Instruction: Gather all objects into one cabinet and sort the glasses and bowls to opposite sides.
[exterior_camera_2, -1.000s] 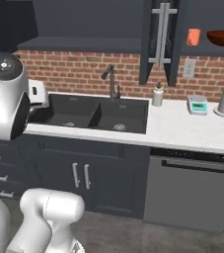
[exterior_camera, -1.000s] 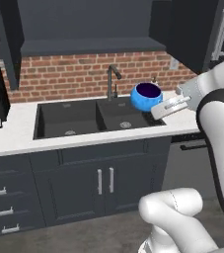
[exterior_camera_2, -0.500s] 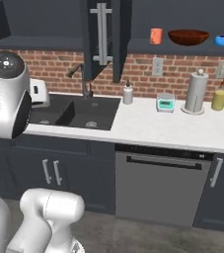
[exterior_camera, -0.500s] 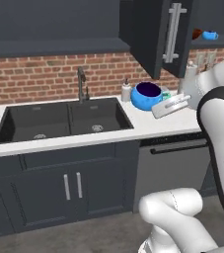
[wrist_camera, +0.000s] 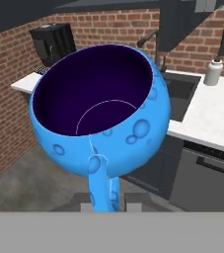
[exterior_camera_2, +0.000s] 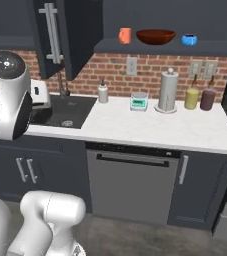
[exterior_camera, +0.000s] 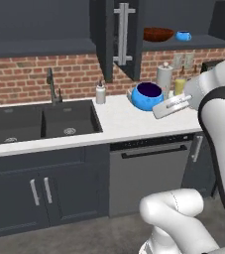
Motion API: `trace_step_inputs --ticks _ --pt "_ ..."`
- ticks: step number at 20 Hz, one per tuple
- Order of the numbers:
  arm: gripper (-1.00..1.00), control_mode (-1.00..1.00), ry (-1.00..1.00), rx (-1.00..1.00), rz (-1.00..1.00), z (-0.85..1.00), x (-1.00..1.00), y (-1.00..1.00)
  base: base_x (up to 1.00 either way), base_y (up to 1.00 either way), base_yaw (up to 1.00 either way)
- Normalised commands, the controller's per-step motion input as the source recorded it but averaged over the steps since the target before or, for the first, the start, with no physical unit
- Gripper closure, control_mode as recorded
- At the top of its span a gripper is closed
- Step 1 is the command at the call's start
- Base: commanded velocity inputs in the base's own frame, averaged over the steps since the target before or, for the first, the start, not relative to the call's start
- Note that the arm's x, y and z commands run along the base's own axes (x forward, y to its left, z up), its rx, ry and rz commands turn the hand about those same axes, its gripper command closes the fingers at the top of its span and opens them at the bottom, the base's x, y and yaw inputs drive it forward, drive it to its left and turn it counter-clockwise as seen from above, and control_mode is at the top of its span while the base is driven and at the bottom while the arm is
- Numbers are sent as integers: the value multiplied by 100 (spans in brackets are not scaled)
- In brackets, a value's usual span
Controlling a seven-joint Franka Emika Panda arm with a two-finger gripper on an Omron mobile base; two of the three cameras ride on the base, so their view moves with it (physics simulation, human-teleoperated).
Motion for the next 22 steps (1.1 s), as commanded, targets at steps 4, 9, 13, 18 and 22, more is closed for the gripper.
trace_step_inputs --ticks 4,9,13,18,22 --pt "100 100 0 0 0 0 0 0 -19 -70 -3" --pt "100 100 0 0 0 0 0 0 0 -69 -8" --pt "100 100 0 0 0 0 0 0 10 -65 -9" --pt "100 100 0 0 0 0 0 0 47 -38 -9" --pt "100 100 0 0 0 0 0 0 64 -23 -7"
